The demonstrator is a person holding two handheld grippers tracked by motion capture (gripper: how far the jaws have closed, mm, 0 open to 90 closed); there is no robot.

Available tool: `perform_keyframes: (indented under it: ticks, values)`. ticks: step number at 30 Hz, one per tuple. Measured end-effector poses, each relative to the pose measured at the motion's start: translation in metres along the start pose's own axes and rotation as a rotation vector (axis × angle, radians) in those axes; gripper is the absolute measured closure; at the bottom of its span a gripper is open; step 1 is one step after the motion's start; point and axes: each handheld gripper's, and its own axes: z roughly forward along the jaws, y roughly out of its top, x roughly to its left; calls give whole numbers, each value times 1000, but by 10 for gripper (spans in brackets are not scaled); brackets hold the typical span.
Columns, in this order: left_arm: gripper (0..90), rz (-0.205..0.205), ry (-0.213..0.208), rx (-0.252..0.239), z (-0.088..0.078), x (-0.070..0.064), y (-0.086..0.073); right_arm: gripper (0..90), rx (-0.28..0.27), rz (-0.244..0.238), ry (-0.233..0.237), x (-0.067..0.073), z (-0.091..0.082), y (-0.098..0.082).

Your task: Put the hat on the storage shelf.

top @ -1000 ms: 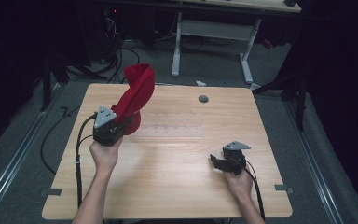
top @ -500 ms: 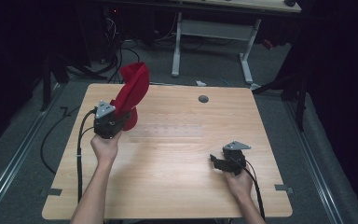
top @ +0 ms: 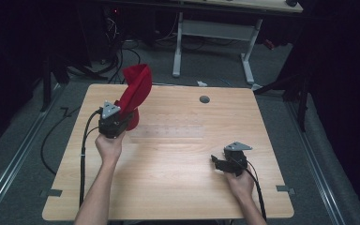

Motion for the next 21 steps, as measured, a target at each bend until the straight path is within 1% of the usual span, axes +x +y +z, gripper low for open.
perform_keyframes:
  ticks: [3, 9, 11, 14, 16, 21]
  values:
    - [852, 18, 9, 5, 2, -1, -4, 355, 0, 0, 0, 0, 0, 0]
    - [852, 17, 14, -1, 4, -1, -7, 355, 1, 1, 1, 0, 0, 0]
    - [851, 2, 14, -1, 5, 1, -9, 355, 1, 1, 0, 0, 0, 0]
    - [850, -2, 24, 12, 5, 4, -16, 355, 1, 3, 2, 1, 0, 0]
    - [850, -13, 26, 12, 5, 6, -20, 354, 1, 3, 2, 1, 0, 0]
    - [846, -24, 29, 16, 4, 9, -25, 355, 1, 3, 1, 1, 0, 0]
